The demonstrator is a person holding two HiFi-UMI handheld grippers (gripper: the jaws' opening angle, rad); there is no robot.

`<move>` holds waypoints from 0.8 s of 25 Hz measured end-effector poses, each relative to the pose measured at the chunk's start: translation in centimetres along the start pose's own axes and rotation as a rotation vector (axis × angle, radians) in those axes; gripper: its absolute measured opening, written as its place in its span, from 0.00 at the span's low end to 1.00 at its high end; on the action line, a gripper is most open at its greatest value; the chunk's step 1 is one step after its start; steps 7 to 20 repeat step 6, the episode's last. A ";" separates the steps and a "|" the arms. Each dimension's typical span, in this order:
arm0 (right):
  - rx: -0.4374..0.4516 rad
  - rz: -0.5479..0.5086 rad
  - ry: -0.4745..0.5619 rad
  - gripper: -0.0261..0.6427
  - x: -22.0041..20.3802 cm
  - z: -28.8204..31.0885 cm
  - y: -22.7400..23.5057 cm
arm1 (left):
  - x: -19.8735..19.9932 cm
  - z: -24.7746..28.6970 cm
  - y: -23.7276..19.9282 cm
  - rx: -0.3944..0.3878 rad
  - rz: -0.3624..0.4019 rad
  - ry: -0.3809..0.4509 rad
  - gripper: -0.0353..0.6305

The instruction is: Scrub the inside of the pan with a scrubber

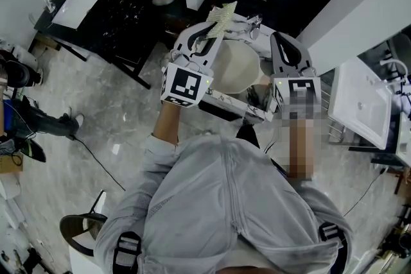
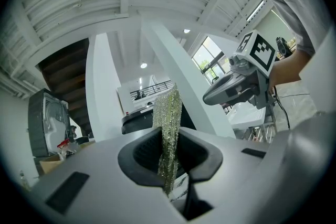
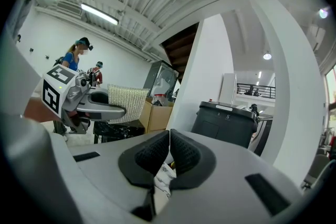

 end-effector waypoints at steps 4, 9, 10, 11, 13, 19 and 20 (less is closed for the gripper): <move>0.002 -0.002 -0.002 0.09 -0.3 -0.3 -0.1 | 0.0 0.0 0.4 -0.004 0.007 -0.008 0.15; 0.002 -0.003 -0.002 0.09 -0.4 -0.5 -0.1 | 0.0 -0.1 0.6 -0.005 0.009 -0.011 0.15; 0.002 -0.003 -0.002 0.09 -0.4 -0.5 -0.1 | 0.0 -0.1 0.6 -0.005 0.009 -0.011 0.15; 0.002 -0.003 -0.002 0.09 -0.4 -0.5 -0.1 | 0.0 -0.1 0.6 -0.005 0.009 -0.011 0.15; 0.002 -0.003 -0.002 0.09 -0.4 -0.5 -0.1 | 0.0 -0.1 0.6 -0.005 0.009 -0.011 0.15; 0.002 -0.003 -0.002 0.09 -0.4 -0.5 -0.1 | 0.0 -0.1 0.6 -0.005 0.009 -0.011 0.15; 0.002 -0.003 -0.002 0.09 -0.4 -0.5 -0.1 | 0.0 -0.1 0.6 -0.005 0.009 -0.011 0.15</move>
Point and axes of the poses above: the fingertips, and each gripper's own axes: z forward along the fingers, y to its right, x out of its top, the point moved 6 cm from there along -z, backward along the fingers, and after that the axes turned 14 degrees about -x, right-handed, at the moved point
